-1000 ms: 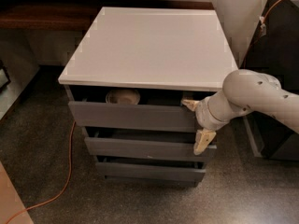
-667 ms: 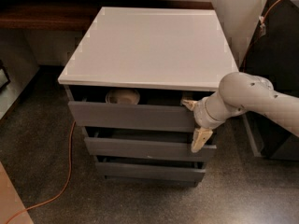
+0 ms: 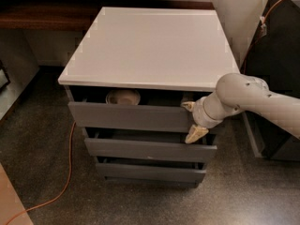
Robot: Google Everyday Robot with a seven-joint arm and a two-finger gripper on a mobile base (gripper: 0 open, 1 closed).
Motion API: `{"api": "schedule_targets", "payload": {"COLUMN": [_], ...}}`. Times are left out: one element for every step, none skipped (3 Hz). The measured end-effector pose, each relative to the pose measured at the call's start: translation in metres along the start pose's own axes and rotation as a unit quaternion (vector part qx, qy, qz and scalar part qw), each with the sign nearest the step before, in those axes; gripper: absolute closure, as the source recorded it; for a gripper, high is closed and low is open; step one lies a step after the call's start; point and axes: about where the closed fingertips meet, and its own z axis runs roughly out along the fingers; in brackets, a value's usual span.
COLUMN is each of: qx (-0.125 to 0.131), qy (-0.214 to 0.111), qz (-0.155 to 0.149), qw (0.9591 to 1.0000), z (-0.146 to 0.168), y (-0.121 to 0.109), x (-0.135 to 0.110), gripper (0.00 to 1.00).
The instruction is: Pick blue plastic bottle from top drawer and place on counter
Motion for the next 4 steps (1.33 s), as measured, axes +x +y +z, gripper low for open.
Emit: {"api": "schedule_targets", "payload": {"qx": [-0.004,-0.008,-0.008,-0.008], "qy": [0.001,0.001,0.001,0.001], "qz": [0.006,0.007,0.007,0.007], "qw": [1.0000,0.9999,0.9999,0.9999], "z": [-0.002,-0.007,-0.012,-0.016], "y": [0.009,0.026,0.025,0.023], "x": [-0.004,-0.014,-0.016,-0.017], "gripper": [0.49,0.72,0.95,1.00]}}
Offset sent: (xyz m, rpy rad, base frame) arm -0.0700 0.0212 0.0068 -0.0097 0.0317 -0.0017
